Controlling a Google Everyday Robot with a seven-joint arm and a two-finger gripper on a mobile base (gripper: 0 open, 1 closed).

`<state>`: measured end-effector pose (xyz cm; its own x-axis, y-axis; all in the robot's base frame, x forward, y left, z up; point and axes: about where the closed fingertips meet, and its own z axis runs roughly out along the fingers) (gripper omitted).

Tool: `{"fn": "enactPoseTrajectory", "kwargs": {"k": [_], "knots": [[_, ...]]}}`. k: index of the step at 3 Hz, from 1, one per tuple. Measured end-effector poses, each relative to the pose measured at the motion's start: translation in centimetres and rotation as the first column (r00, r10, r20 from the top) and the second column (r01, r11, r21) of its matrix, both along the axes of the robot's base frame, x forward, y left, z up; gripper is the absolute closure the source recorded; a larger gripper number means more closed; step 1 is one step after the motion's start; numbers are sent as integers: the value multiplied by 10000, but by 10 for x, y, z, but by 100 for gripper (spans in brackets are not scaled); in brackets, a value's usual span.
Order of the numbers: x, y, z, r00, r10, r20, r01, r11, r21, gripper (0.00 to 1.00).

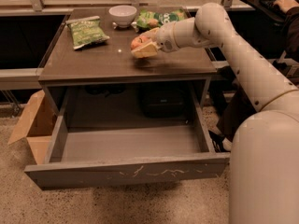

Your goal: Pick apple from top drawer and place on counter

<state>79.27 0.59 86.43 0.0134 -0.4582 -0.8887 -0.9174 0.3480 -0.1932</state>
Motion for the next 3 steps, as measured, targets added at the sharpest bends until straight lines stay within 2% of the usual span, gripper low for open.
{"fn": "enactPoseTrajectory", "kwargs": {"k": [1,2,3], "knots": [[-1,0,-2,10000,-12,-37,11,10000,-93,100],[-1,0,-3,10000,31,-59,-33,9995,-319,82],[-2,0,-4,10000,38,-58,-40,9990,-449,59]]}}
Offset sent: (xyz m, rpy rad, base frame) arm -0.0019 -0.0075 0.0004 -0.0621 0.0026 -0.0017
